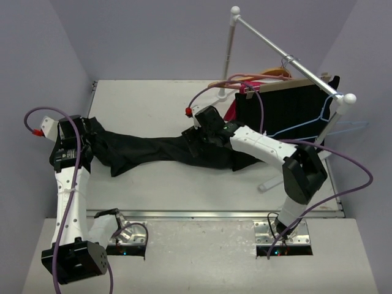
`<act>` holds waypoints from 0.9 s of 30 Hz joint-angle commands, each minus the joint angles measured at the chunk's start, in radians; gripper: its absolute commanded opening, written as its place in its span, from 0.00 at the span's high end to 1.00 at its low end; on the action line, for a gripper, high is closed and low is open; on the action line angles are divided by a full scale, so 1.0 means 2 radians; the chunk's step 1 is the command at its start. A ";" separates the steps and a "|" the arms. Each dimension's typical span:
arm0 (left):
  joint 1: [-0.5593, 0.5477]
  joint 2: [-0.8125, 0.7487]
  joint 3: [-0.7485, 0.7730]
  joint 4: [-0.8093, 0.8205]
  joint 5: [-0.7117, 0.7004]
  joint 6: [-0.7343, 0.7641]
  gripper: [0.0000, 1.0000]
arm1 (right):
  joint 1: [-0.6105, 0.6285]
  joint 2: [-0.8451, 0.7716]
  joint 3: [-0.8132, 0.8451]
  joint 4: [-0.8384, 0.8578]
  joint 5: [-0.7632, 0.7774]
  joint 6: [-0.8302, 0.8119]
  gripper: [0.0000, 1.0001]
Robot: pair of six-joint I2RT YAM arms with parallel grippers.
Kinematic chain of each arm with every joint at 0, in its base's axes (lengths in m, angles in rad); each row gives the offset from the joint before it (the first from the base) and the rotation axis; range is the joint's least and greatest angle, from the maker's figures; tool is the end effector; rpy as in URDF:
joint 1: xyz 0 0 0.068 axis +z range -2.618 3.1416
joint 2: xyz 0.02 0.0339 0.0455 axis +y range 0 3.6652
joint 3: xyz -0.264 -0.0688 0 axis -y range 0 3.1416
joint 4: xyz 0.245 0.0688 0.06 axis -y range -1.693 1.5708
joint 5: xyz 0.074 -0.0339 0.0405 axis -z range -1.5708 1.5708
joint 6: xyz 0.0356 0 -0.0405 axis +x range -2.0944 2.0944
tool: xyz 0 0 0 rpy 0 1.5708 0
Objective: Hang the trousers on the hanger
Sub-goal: Flatten out the trousers at the center of the board.
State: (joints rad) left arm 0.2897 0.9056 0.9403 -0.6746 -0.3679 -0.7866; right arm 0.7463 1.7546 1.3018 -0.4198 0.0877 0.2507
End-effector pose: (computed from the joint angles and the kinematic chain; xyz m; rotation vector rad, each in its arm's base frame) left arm 0.1744 0.0654 0.3257 -1.2774 1.7471 0.1225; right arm 0.2849 0.2592 0.2360 -0.5670 2.4019 0.3344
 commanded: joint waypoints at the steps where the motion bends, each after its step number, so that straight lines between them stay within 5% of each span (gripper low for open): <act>1: 0.002 -0.001 0.015 0.041 0.021 0.021 0.98 | 0.013 -0.043 -0.001 -0.005 0.018 0.012 0.01; 7: 0.003 0.002 0.002 0.061 0.038 0.031 0.96 | 0.034 -0.134 -0.055 0.002 0.039 0.061 0.01; 14: 0.002 0.023 -0.011 0.075 0.065 0.046 0.94 | 0.137 -0.164 0.013 -0.063 0.075 0.042 0.01; 21: 0.002 0.020 -0.021 0.086 0.070 0.054 0.97 | 0.187 -0.092 0.120 -0.096 0.058 0.018 0.01; 27: 0.002 0.017 -0.022 0.079 0.061 0.059 1.00 | 0.106 0.069 0.322 -0.161 0.003 -0.019 0.08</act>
State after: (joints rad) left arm 0.2897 0.9626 0.8955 -0.5609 -0.2421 -0.6874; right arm 1.0789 1.7177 1.7277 -0.6638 0.1699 0.2658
